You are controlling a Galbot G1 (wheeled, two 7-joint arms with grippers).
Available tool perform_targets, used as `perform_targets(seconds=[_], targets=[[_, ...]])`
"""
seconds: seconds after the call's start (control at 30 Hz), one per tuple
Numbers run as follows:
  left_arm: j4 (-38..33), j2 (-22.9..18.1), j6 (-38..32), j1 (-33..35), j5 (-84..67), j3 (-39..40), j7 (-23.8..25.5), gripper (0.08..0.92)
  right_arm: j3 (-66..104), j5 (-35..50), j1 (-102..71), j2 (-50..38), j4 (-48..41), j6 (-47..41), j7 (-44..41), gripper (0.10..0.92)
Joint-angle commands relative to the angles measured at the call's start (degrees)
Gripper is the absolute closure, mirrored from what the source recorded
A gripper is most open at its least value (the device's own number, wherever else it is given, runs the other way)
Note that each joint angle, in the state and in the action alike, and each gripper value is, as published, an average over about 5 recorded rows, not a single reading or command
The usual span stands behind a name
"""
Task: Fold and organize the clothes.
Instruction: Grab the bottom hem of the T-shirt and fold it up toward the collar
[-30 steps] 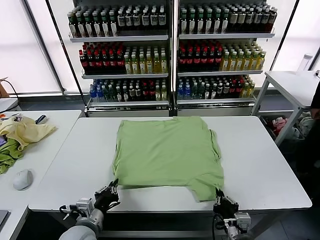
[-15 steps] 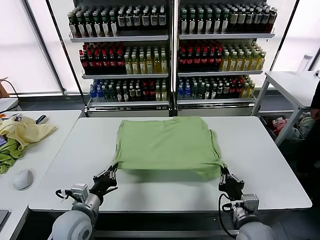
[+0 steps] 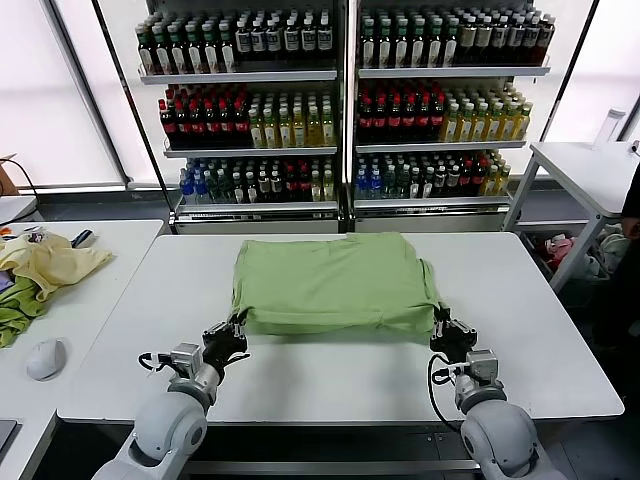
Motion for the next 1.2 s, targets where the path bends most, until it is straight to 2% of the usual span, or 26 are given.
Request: perform_targets(seconds=[0.03, 0.3, 0.43, 0.6, 0.9, 1.2], targets=[[8.4, -1.0, -0.5, -5.5, 3.6, 3.3, -2.1, 0.908, -1.5, -0.8, 3.4, 0.0, -4.7, -0.1, 0.0, 0.888], [9.1, -1.6, -0.6, -5.6, 3.8, 3.4, -2.4, 0.9, -2.7, -1.5, 5.0, 0.9, -6.9, -0.2, -0.2, 0.888], [8.7, -1.7, -0.5, -5.6, 3.8, 3.4, -2.4, 0.833, -3.1, -2.3, 5.1, 1.0, -7.1, -1.0, -1.1, 0.861], [7.0, -1.5, -0.1, -4.4, 4.3, 2.9, -2.5, 0.692, -2.8, -3.0, 3.4, 0.8, -5.2, -1.4, -2.8, 0.73], [0.1, -0.9, 0.4, 1.6, 5.2, -1.6, -4.3, 0.432, 3.7, -1.6, -3.5, 0.0, 0.4, 1.4, -2.1, 0.471], [3.7, -1.4, 2.4, 0.6, 1.8, -1.7, -4.9, 0.198, 6.6, 3.8, -5.0, 0.2, -0.9, -3.6, 0.3, 0.23]])
